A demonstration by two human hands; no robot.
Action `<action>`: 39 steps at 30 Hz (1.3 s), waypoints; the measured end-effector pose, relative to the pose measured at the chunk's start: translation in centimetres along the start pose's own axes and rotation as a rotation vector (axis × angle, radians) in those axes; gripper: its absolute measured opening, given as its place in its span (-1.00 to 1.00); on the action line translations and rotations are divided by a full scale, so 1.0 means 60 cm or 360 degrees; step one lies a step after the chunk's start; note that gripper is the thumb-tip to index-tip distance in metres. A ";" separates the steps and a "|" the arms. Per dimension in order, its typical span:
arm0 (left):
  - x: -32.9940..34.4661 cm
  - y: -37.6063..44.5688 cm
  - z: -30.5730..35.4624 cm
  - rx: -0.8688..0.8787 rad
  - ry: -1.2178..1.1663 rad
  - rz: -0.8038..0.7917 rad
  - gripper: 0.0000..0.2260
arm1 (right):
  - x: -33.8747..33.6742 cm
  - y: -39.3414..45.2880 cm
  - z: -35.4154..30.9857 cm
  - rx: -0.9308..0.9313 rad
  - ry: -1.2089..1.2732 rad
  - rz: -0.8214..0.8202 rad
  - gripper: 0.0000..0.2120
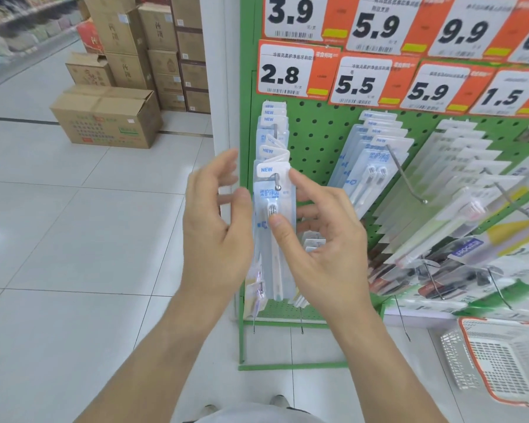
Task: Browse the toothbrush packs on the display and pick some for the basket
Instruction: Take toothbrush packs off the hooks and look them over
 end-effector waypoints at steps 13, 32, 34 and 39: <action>0.049 0.065 -0.012 0.0092 -0.0304 -0.0646 -0.61 | -0.004 0.027 -0.004 -0.0142 -0.0139 0.0008 -0.51; 0.044 0.080 -0.003 0.0300 0.0029 -0.0603 -0.68 | 0.025 0.223 0.002 0.0083 -0.0316 -0.0103 -0.83; 0.043 0.081 -0.001 0.0310 0.0030 -0.0603 -0.69 | 0.033 0.231 0.005 0.0081 -0.0368 -0.0162 -0.85; 0.044 0.083 -0.001 0.0299 0.0042 -0.0607 -0.69 | 0.033 0.234 0.010 0.0068 -0.0329 -0.0150 -0.88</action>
Point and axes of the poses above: each hand's wrist, its own y-axis towards the middle knuckle, its own x-axis out of the palm, z = x × y, the point moved 7 cm from there along y, towards the middle knuckle, and after that the axes turned 7 degrees about x, right-handed, at the moved point
